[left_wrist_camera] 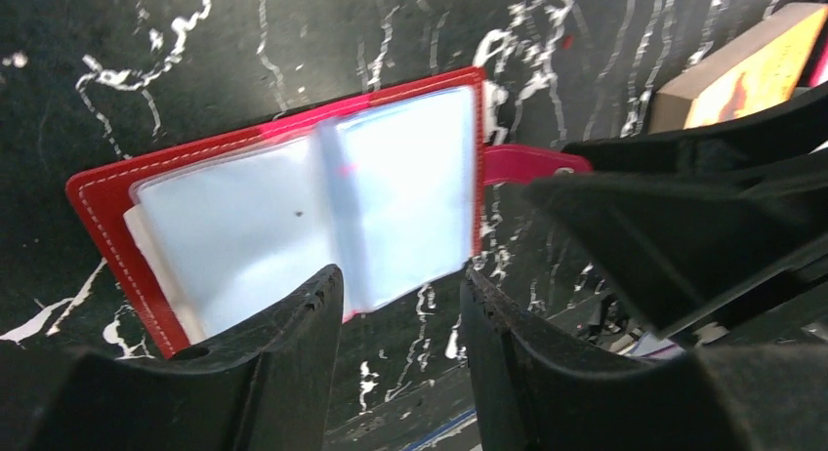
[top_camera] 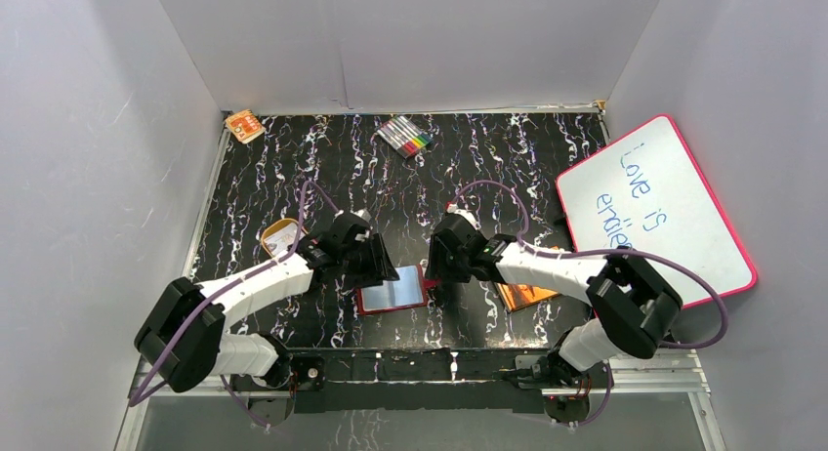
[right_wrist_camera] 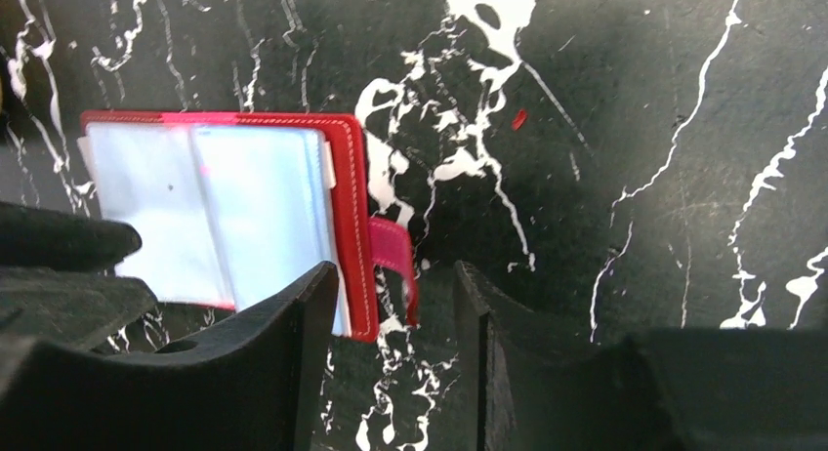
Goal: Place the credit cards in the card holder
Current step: Turn over the card slot in the card holder, then move the storage box to the center of the board.
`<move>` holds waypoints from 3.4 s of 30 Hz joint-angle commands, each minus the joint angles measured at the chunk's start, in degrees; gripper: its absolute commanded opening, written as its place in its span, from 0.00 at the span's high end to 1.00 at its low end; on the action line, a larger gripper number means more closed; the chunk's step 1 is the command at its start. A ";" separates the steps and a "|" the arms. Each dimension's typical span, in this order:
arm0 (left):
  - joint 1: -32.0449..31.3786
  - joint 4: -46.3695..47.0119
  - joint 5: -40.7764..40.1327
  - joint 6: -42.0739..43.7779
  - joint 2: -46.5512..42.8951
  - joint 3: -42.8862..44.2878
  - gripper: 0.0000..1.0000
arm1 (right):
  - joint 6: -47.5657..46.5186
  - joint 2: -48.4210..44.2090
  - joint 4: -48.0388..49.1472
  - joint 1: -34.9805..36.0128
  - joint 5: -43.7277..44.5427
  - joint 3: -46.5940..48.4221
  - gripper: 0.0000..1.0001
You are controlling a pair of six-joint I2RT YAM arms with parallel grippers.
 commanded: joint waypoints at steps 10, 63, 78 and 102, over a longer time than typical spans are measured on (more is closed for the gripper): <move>0.08 2.19 1.10 -0.92 1.56 -4.78 0.57 | -1.04 2.26 2.72 -2.66 -2.01 1.10 0.69; 29.16 -34.29 -34.43 -11.09 -7.96 3.77 0.33 | -9.12 -26.78 -7.93 -3.01 -3.38 -1.44 0.31; 31.46 -25.30 -29.67 -9.55 -0.11 3.38 0.63 | -11.05 -29.58 -11.12 -3.04 0.07 2.52 0.32; 23.22 -18.96 -26.33 -13.29 16.71 19.18 1.00 | -12.33 -32.97 -16.48 -3.06 4.92 2.25 0.32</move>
